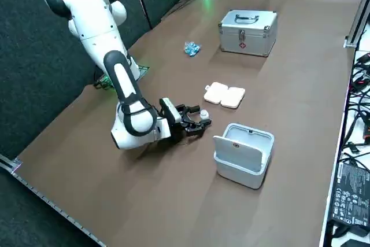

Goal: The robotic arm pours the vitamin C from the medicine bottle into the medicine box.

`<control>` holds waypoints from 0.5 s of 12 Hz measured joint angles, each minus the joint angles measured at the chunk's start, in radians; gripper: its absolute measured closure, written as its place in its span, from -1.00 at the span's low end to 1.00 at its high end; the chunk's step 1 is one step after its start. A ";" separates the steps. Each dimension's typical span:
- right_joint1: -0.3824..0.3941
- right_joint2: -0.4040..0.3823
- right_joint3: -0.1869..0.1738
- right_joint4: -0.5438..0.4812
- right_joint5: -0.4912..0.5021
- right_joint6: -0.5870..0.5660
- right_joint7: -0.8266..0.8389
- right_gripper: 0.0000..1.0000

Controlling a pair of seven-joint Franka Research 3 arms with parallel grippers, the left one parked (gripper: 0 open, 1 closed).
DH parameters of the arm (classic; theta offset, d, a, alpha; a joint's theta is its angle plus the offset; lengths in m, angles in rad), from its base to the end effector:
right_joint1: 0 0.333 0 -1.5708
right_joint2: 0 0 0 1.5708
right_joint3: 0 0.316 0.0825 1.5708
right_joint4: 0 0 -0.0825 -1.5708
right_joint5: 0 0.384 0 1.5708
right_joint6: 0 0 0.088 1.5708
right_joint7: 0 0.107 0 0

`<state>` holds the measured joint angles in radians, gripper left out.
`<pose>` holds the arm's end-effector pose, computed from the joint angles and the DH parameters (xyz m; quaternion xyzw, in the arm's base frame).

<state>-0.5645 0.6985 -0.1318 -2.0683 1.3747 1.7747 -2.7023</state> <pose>0.4398 -0.2633 0.0841 -0.7275 -0.3744 -0.4934 0.2950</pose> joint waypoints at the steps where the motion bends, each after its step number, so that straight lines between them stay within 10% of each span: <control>1: 0.000 0.002 0.000 0.005 0.000 -0.004 0.000 -1.00; 6: 0.000 0.026 0.000 0.026 0.013 -0.007 -0.001 -0.98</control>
<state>-0.5646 0.7246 -0.1317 -2.0422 1.3881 1.7678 -2.7032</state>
